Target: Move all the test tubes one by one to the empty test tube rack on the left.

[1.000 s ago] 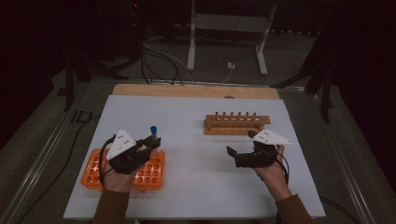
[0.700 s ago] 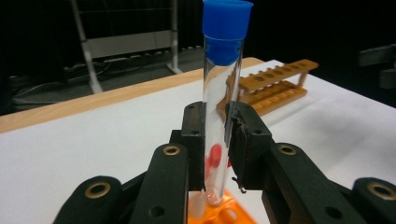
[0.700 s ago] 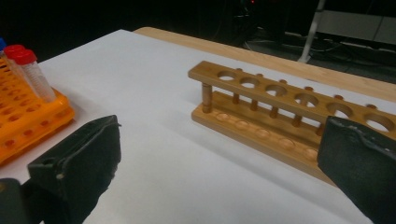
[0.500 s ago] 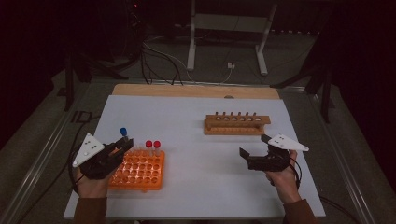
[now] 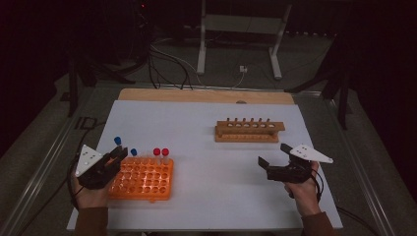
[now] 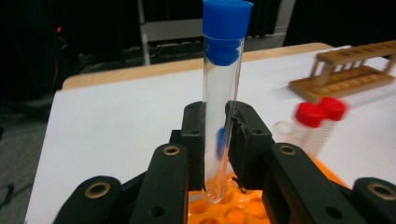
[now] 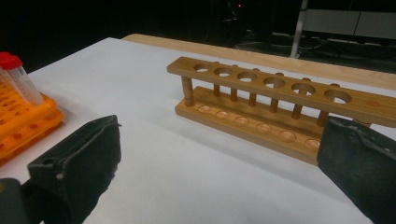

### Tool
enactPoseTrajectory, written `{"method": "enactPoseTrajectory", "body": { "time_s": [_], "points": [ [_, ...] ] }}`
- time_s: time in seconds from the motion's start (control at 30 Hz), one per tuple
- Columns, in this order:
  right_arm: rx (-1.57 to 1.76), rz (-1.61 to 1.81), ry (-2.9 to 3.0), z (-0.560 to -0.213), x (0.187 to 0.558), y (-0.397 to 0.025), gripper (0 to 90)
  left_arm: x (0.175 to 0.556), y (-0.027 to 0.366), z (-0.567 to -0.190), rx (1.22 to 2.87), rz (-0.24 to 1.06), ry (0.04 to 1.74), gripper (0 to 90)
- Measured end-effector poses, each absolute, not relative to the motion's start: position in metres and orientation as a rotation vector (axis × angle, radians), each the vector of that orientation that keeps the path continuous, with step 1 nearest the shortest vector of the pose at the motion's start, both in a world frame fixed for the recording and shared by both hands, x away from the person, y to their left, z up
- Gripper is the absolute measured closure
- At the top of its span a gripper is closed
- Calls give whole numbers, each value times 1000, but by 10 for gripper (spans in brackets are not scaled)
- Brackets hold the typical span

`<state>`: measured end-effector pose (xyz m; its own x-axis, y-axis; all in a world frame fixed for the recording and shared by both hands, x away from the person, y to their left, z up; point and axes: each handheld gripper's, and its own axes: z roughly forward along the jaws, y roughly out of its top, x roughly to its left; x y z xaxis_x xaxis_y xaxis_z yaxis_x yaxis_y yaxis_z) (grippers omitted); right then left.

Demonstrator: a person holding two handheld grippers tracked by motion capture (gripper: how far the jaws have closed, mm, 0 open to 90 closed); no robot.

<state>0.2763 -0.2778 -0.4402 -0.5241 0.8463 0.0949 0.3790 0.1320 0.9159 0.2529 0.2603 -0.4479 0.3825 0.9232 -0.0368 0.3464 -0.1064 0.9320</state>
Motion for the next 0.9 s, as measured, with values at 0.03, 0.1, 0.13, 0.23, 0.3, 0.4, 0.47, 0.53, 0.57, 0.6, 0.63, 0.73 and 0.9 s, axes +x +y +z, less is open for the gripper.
{"method": "enactPoseTrajectory", "body": {
  "time_s": [0.03,0.1,0.13,0.23,0.3,0.4,0.47,0.53,0.57,0.6,0.63,0.73,0.9],
  "points": [
    [1177,1372,1965,-440,276,-278,0,255,262,-451,1659,732,1156,774],
    [1174,1374,1965,-441,276,-278,0,259,264,-457,1661,719,1178,774],
    [1176,1374,1965,-441,276,-278,0,262,264,-460,1662,715,1186,774],
    [1181,1374,1965,-442,277,-278,0,266,264,-463,1672,707,1194,774],
    [1181,1372,1967,-443,277,-278,0,269,263,-466,1674,702,1201,774],
    [1186,1373,1966,-444,277,-278,0,274,260,-469,1701,680,1208,774],
    [1186,1371,1969,-444,276,-278,0,277,257,-473,1749,652,1227,774],
    [1185,1369,1972,-445,276,-279,0,279,254,-478,1807,643,1247,776],
    [1185,1369,1973,-445,276,-279,0,279,253,-480,1829,632,1259,777],
    [1184,1369,1973,-445,276,-279,0,280,252,-483,1846,628,1268,778],
    [1186,1370,1973,-446,276,-279,0,280,253,-483,1843,621,1273,780],
    [1182,1369,1977,-446,276,-278,0,280,252,-483,1891,620,1296,783],
    [1177,1364,1987,-447,275,-277,0,280,247,-484,1954,633,1297,784]
  ]
}}
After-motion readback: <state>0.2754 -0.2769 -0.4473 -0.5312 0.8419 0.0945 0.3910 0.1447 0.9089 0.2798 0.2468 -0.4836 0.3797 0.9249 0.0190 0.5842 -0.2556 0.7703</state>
